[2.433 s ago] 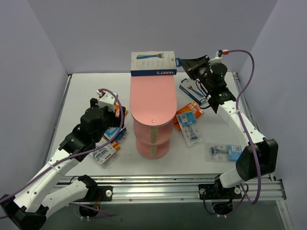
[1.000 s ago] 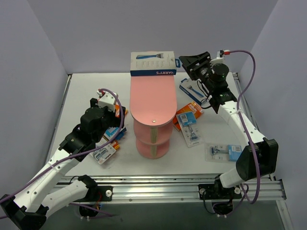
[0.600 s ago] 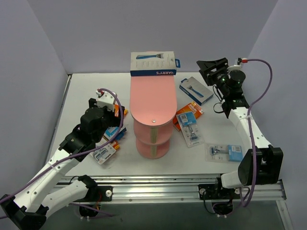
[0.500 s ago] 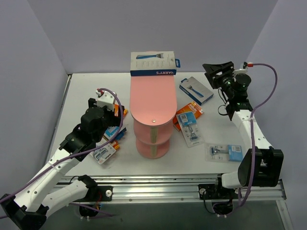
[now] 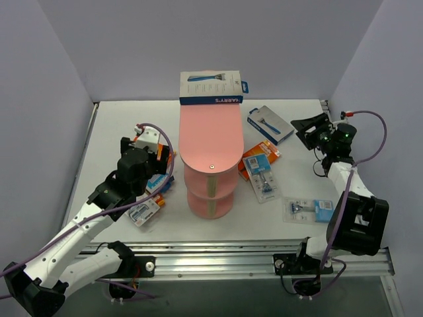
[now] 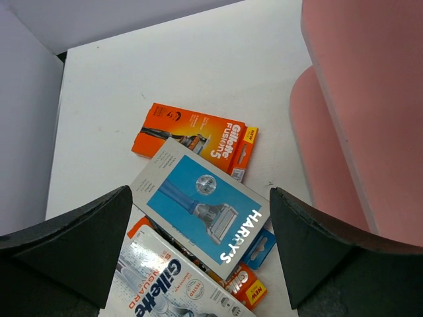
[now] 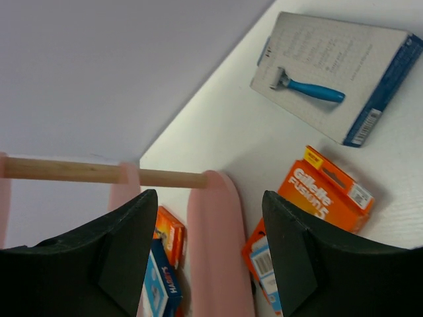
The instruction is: Place and organize the shaving razors onto the shelf
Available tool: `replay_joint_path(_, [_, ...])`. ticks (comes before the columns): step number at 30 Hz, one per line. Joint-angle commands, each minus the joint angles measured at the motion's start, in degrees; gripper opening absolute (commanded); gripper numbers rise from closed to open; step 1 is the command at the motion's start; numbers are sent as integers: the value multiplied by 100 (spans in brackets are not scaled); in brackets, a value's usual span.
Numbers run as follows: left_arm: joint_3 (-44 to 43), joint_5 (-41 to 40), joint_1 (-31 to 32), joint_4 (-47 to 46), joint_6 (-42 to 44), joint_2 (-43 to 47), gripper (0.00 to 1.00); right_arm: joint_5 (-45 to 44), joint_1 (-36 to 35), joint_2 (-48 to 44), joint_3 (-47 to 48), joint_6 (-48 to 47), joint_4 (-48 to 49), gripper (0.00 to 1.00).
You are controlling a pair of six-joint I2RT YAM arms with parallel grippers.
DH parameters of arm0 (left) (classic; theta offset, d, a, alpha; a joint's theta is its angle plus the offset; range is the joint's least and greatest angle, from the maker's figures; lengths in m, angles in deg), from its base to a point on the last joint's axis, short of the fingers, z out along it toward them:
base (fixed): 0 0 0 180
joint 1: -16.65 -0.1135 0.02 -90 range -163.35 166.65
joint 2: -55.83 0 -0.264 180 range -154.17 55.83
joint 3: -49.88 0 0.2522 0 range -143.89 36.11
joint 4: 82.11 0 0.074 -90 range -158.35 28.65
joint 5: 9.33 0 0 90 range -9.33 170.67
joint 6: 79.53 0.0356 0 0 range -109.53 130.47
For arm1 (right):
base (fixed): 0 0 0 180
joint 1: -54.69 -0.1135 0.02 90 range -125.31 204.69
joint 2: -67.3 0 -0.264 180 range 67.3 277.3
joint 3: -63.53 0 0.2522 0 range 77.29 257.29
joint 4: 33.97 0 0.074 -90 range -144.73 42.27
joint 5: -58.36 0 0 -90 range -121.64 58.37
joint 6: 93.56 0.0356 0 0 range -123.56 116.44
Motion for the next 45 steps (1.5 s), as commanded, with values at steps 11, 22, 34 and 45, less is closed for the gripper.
replay_joint_path(11, [-286,260,-1027,103,-678,-797,93,629,27,382,-290,-676,189,61])
replay_joint_path(22, [108,963,-1027,1026,-686,-738,93,787,36,400,-290,-641,84,61])
replay_joint_path(34, [725,727,-1123,779,-1468,-279,97,1139,36,532,-290,-430,321,61])
replay_joint_path(45, [-171,1772,-2371,1272,-2435,-1351,97,981,27,321,-281,-711,-303,61])
